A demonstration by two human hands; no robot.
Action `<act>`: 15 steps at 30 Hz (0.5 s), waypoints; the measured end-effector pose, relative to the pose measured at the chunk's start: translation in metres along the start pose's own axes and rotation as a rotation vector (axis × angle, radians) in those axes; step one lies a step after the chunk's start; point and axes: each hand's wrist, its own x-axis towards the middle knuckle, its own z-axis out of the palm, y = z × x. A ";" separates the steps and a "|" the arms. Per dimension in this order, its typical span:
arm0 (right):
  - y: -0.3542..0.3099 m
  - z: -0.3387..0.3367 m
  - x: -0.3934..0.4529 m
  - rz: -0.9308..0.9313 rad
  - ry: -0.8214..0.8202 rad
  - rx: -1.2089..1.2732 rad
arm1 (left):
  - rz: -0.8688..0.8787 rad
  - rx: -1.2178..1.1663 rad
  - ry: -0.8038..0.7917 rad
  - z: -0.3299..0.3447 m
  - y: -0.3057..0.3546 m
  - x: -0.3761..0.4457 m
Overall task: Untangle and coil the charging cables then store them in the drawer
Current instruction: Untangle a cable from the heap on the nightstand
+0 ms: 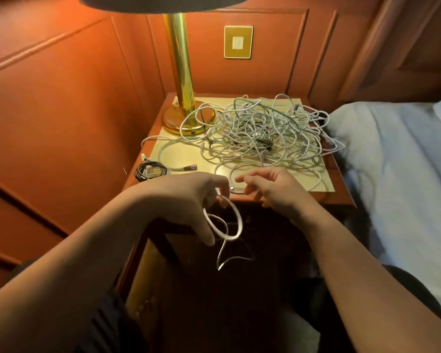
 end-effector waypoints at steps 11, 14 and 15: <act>0.007 0.046 -0.105 -0.106 -0.072 0.193 | 0.118 -0.789 0.055 0.061 0.014 -0.050; 0.002 0.045 -0.112 -0.093 -0.006 0.368 | 0.101 -0.781 0.113 0.073 0.023 -0.061; -0.002 0.045 -0.113 -0.078 -0.002 0.390 | 0.078 -0.787 0.143 0.076 0.023 -0.062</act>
